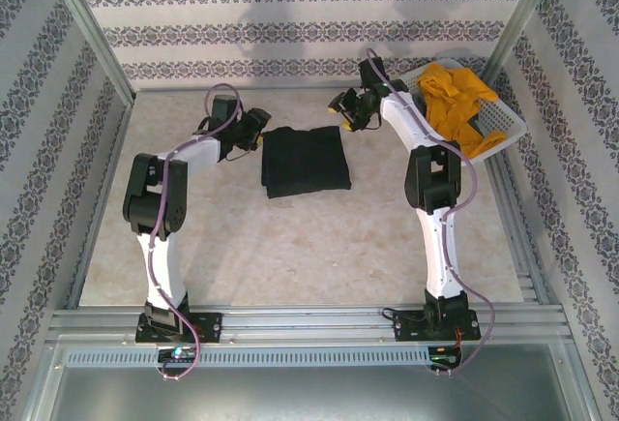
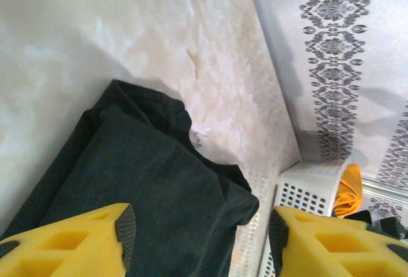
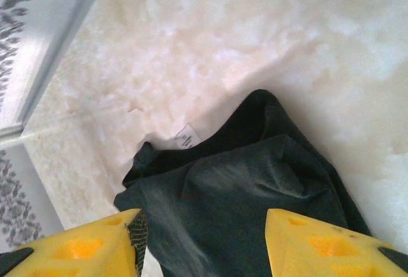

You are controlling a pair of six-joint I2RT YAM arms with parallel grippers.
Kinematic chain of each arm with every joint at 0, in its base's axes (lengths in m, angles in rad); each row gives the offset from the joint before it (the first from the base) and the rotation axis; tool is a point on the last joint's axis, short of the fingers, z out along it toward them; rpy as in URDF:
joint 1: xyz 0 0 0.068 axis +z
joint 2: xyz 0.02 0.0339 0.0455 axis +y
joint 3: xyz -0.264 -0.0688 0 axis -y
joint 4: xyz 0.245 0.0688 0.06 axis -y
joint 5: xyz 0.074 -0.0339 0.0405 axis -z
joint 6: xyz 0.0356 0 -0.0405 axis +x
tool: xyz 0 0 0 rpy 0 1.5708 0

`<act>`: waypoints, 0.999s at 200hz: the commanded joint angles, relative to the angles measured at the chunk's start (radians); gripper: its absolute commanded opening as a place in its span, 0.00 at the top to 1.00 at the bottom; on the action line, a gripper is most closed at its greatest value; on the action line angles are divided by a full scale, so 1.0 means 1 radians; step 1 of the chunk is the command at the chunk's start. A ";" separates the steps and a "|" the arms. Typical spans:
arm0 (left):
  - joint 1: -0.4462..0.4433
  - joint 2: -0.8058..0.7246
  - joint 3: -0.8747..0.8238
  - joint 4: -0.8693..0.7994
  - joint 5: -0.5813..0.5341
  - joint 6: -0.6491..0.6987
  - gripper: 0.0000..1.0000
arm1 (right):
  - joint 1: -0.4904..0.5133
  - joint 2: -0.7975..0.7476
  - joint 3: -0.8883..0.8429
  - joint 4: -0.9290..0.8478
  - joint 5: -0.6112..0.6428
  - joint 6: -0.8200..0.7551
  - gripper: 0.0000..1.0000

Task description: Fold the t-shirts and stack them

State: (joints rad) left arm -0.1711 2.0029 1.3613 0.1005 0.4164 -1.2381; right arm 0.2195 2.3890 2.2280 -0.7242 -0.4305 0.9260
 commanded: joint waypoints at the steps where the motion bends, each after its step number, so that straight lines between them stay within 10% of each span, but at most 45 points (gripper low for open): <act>1: -0.023 -0.190 -0.131 0.023 -0.022 -0.040 0.42 | -0.011 -0.173 -0.076 0.002 -0.048 -0.102 0.48; 72: -0.466 -0.387 -0.484 0.161 -0.308 -0.479 0.36 | 0.027 -0.910 -1.204 0.725 -0.109 0.140 0.37; 144: -0.556 -0.030 -0.285 0.339 -0.449 -0.646 0.33 | 0.005 -1.159 -1.488 0.688 -0.155 0.193 0.36; 174: -0.551 0.057 -0.257 0.386 -0.520 -0.677 0.48 | -0.015 -1.202 -1.501 0.640 -0.175 0.169 0.36; 200: -0.522 0.105 -0.255 0.451 -0.525 -0.674 0.90 | -0.040 -1.221 -1.514 0.613 -0.198 0.161 0.38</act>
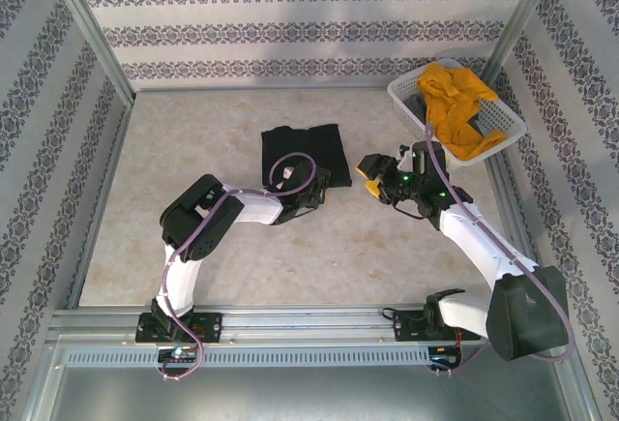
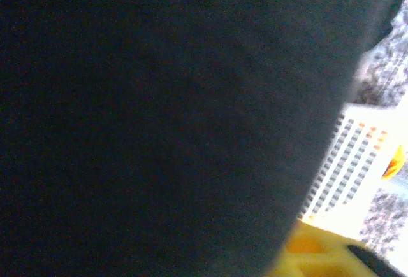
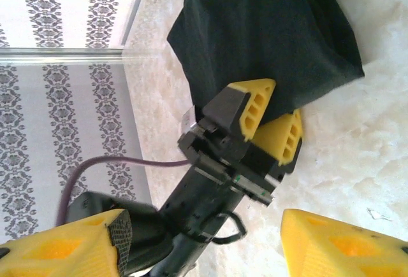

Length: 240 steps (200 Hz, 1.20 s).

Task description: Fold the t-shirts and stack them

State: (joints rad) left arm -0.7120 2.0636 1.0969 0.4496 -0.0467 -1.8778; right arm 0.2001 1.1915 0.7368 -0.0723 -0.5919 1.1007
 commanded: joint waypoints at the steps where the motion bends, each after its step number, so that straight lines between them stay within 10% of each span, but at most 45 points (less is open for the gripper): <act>1: 0.020 0.043 0.007 0.103 -0.064 -0.033 0.91 | -0.021 -0.024 -0.024 -0.038 -0.037 -0.013 0.38; 42: 0.181 -0.089 -0.148 0.077 0.024 0.117 1.00 | -0.028 -0.002 0.020 -0.087 -0.045 -0.062 0.42; 93: 0.593 -0.230 -0.213 -0.128 0.366 0.490 1.00 | -0.005 0.087 0.084 -0.050 -0.044 -0.061 0.44; 148: 0.993 -0.037 0.135 -0.389 0.722 0.997 1.00 | 0.072 0.218 0.182 0.053 -0.080 -0.064 0.44; 240: 1.137 0.117 0.429 -0.752 0.756 1.366 1.00 | 0.154 0.350 0.239 0.401 -0.153 0.005 0.43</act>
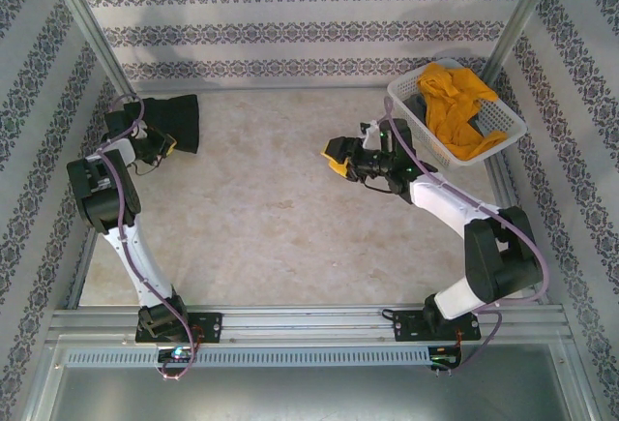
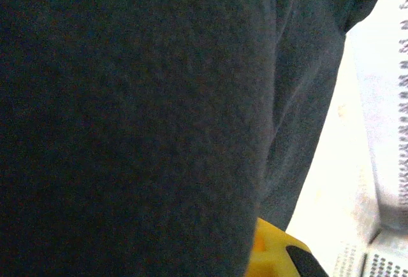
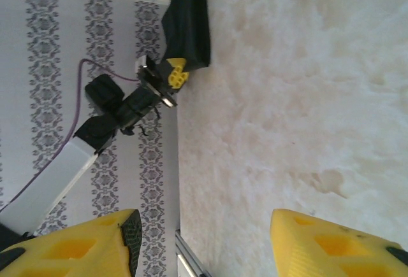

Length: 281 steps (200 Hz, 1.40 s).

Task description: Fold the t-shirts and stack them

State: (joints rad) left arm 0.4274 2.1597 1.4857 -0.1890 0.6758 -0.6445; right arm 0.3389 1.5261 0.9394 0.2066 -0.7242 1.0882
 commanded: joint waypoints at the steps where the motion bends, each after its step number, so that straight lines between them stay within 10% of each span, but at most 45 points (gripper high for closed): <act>1: -0.003 0.020 0.041 -0.114 0.033 0.136 1.00 | 0.016 0.015 0.036 0.123 -0.020 0.018 0.43; 135: -0.033 -0.064 -0.045 -0.168 0.019 0.253 1.00 | 0.025 0.021 0.049 0.085 -0.030 0.002 0.42; 162: -0.035 -0.147 -0.090 -0.129 -0.026 0.192 0.01 | 0.021 -0.027 0.031 0.035 0.016 -0.038 0.40; 179: -0.040 -0.262 -0.160 -0.099 -0.076 0.139 0.00 | 0.011 -0.086 0.010 0.008 0.075 -0.061 0.32; 183: -0.042 -0.294 -0.177 -0.092 -0.090 0.122 0.00 | 0.007 -0.099 0.008 -0.002 0.088 -0.064 0.07; 187: -0.045 -0.328 -0.205 -0.081 -0.103 0.103 0.00 | 0.002 -0.109 0.007 -0.010 0.100 -0.064 0.02; 227: -0.098 -0.747 -0.529 -0.010 -0.285 -0.093 0.00 | -0.084 -0.193 -0.024 -0.137 0.194 -0.059 0.02; 281: -0.318 -1.180 -0.756 -0.254 -0.888 -0.145 0.00 | -0.173 -0.371 0.008 -0.629 0.744 -0.338 0.02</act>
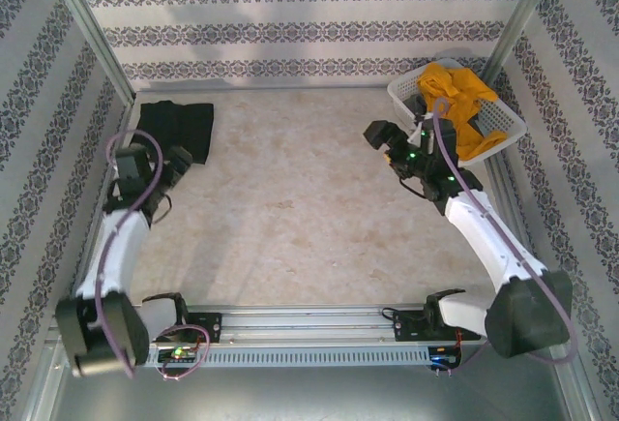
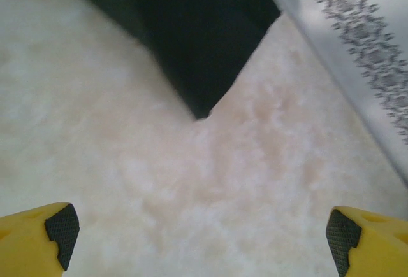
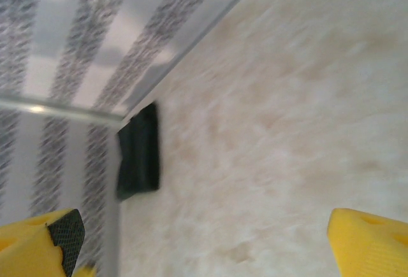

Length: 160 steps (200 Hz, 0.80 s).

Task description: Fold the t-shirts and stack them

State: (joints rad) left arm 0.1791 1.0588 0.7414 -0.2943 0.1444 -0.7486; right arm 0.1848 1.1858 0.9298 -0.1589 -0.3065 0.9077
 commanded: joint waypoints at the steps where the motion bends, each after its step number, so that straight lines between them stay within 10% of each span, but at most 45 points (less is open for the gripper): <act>1: -0.072 -0.079 -0.011 -0.152 -0.363 -0.034 0.00 | -0.019 -0.031 0.018 -0.270 0.341 -0.162 0.02; 39: -0.109 -0.081 -0.175 0.177 -0.298 0.425 0.00 | -0.019 -0.030 -0.156 -0.037 0.650 -0.409 0.02; 67: -0.110 -0.022 -0.339 0.512 -0.245 0.522 0.00 | 0.017 0.030 -0.341 0.344 0.800 -0.683 0.02; 160: -0.115 0.424 -0.305 1.019 -0.146 0.663 0.00 | -0.145 0.286 -0.415 0.767 0.462 -0.864 0.02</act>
State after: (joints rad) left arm 0.0719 1.4738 0.4377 0.5484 -0.0750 -0.1623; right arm 0.0631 1.4647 0.5499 0.4530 0.2691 0.0959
